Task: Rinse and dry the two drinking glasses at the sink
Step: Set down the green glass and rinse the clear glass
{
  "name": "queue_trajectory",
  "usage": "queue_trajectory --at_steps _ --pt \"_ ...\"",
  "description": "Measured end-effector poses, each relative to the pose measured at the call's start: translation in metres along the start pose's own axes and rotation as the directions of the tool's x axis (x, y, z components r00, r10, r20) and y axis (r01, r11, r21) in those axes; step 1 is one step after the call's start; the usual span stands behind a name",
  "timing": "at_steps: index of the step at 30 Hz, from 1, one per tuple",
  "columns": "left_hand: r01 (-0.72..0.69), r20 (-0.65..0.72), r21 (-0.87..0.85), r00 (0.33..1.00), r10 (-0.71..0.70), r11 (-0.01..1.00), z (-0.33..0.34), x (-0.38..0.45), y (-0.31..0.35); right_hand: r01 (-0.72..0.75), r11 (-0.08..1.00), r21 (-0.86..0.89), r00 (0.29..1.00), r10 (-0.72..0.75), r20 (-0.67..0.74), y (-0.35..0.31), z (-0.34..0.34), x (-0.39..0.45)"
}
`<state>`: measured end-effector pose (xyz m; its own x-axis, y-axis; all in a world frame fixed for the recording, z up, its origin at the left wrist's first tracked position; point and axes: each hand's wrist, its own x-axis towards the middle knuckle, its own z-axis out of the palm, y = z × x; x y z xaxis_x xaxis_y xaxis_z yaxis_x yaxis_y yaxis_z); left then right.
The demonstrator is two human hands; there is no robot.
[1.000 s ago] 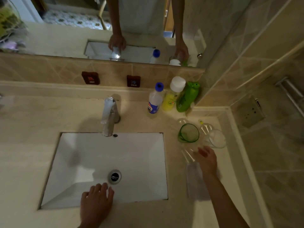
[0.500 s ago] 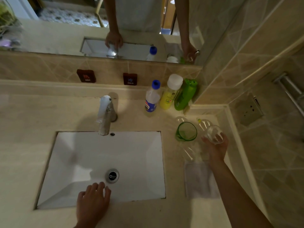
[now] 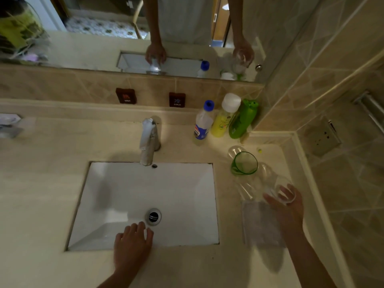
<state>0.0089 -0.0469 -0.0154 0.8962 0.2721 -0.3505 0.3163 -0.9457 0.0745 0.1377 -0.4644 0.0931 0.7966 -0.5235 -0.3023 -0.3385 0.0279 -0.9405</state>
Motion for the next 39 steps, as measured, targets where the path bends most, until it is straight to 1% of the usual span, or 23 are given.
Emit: queue_trajectory --at_steps 3,6,8,10,11,12,13,14,16,17,19,21,23,25,26,28,31,34,35,36,37,38,39 --pt "0.045 0.055 -0.052 0.998 -0.042 0.998 -0.01 -0.001 0.004 0.005 0.977 -0.213 0.998 0.008 0.059 0.01 0.008 -0.04" --pt "0.062 0.119 -0.119 0.992 -0.047 0.991 -0.012 0.001 0.004 -0.015 0.982 -0.187 0.988 0.043 0.148 0.021 0.034 -0.078" --pt "0.098 0.162 -0.218 0.985 -0.063 0.971 -0.018 0.004 0.002 -0.047 0.983 -0.178 0.969 0.088 0.233 0.027 0.054 -0.099" --pt "0.178 0.283 -0.345 0.956 -0.079 0.922 -0.028 0.007 -0.005 -0.062 0.981 -0.186 0.943 0.119 0.312 0.032 0.076 -0.12" --pt "0.219 0.337 -0.449 0.939 -0.062 0.866 -0.034 0.009 -0.008 -0.069 0.979 -0.19 0.931 0.131 0.341 0.034 0.088 -0.13" --pt "0.236 0.351 -0.566 0.936 -0.028 0.79 -0.038 0.011 -0.012 -0.076 0.979 -0.19 0.919 0.143 0.368 0.036 0.1 -0.139" --pt "0.24 0.346 -0.673 0.938 0.011 0.7 -0.044 0.013 -0.016 -0.082 0.977 -0.197 0.904 0.156 0.397 0.037 0.112 -0.148" --pt "0.223 0.326 -0.741 0.944 0.048 0.633 -0.052 0.014 -0.02 -0.09 0.974 -0.207 0.888 0.173 0.426 0.037 0.124 -0.156" --pt "0.179 0.283 -0.819 0.952 0.113 0.545 -0.068 0.014 -0.023 -0.12 0.959 -0.255 0.848 0.233 0.476 0.035 0.148 -0.172" --pt "0.164 0.267 -0.861 0.951 0.154 0.481 -0.079 0.011 -0.022 -0.126 0.95 -0.287 0.831 0.259 0.492 0.034 0.158 -0.179" --pt "0.17 0.248 -0.934 0.942 0.226 0.315 -0.096 0.004 -0.021 -0.116 0.938 -0.328 0.82 0.277 0.501 0.03 0.178 -0.193" --pt "0.171 0.221 -0.967 0.933 0.284 0.191 -0.102 0.0 -0.025 -0.094 0.929 -0.358 0.817 0.278 0.506 0.026 0.194 -0.205" --pt "0.181 0.212 -0.975 0.933 0.291 0.129 -0.105 -0.002 -0.031 -0.137 0.921 -0.365 0.809 0.316 0.495 0.022 0.206 -0.213" --pt "0.216 0.232 -0.973 0.929 0.289 0.085 -0.105 0.0 -0.038 -0.205 0.921 -0.332 0.789 0.356 0.5 0.013 0.217 -0.221" --pt "0.231 0.245 -0.969 0.922 0.3 0.083 -0.105 0.002 -0.041 -0.23 0.925 -0.304 0.775 0.363 0.517 0.009 0.221 -0.226" --pt "0.245 0.261 -0.965 0.908 0.329 0.09 -0.106 0.005 -0.045 -0.213 0.935 -0.284 0.769 0.34 0.541 0.003 0.227 -0.235" --pt "0.293 0.289 -0.955 0.897 0.335 0.039 -0.111 0.016 -0.05 -0.202 0.949 -0.24 0.777 0.305 0.55 -0.002 0.233 -0.252" --pt "0.315 0.291 -0.948 0.914 0.283 -0.044 -0.109 0.031 -0.055 -0.239 0.941 -0.239 0.72 0.337 0.607 -0.008 0.242 -0.251" --pt "0.317 0.289 -0.946 0.919 0.267 -0.068 -0.109 0.035 -0.056 -0.216 0.94 -0.262 0.711 0.336 0.618 -0.01 0.247 -0.243" --pt "0.322 0.293 -0.943 0.923 0.25 -0.082 -0.106 0.04 -0.058 -0.162 0.941 -0.297 0.722 0.319 0.614 -0.013 0.252 -0.23" --pt "0.327 0.296 -0.939 0.926 0.234 -0.103 -0.106 0.045 -0.059 -0.046 0.938 -0.343 0.762 0.255 0.595 -0.017 0.259 -0.212" --pt "0.332 0.299 -0.935 0.927 0.228 -0.125 -0.106 0.049 -0.059 0.122 0.912 -0.391 0.799 0.144 0.584 -0.024 0.266 -0.192" --pt "0.334 0.299 -0.932 0.929 0.221 -0.142 -0.108 0.054 -0.059 0.285 0.857 -0.43 0.819 0.016 0.574 -0.032 0.276 -0.171"
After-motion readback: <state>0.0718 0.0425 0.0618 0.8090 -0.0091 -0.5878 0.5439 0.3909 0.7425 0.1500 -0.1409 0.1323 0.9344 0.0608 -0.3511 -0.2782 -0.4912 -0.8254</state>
